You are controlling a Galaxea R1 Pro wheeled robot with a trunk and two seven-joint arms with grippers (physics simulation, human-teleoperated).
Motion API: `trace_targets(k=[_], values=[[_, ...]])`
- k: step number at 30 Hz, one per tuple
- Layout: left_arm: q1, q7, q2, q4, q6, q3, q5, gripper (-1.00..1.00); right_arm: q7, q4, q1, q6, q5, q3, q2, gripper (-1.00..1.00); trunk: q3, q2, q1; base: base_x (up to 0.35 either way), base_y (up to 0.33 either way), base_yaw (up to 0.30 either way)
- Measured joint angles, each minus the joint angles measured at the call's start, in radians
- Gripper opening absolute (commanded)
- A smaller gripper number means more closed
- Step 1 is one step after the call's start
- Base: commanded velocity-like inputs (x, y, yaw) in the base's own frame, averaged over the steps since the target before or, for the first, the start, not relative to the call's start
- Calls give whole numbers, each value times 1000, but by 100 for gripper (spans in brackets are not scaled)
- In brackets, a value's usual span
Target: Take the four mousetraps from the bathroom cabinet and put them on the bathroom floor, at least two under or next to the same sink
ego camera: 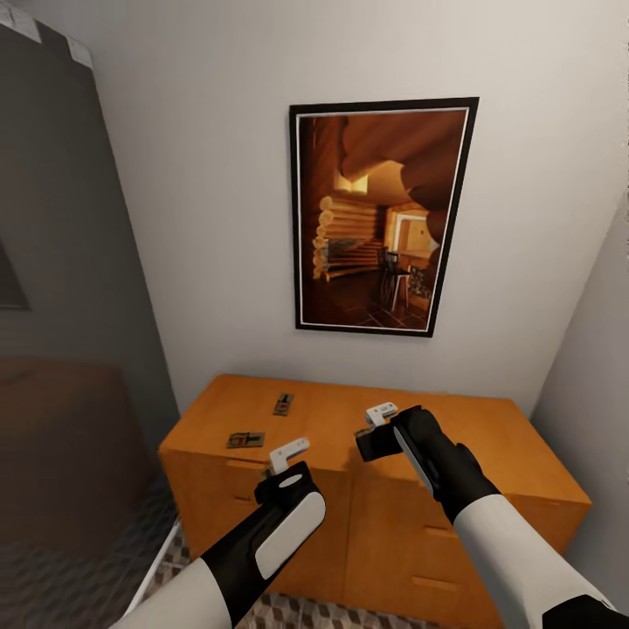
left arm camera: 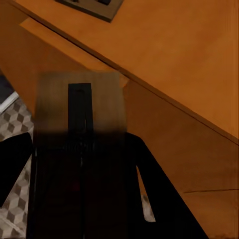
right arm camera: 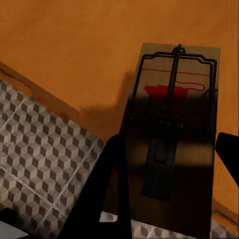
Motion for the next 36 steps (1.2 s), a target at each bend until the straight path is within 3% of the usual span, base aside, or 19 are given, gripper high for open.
trace_targets(k=[10,23,36], values=[[0,0,0,1,0,0,0,-100,0,0,0,0,-1,0,0,-100,0,0,0,-245,203,0],[0,-1,0,1,0,0,0,-100,0,1,0,0,-2,0,0,-100,0,0,0,-51,20,0],[0,-2,0,2,0,0,0,-100,0,2,0,0,-3,0,0,-100,0,0,0,-312,70,0]])
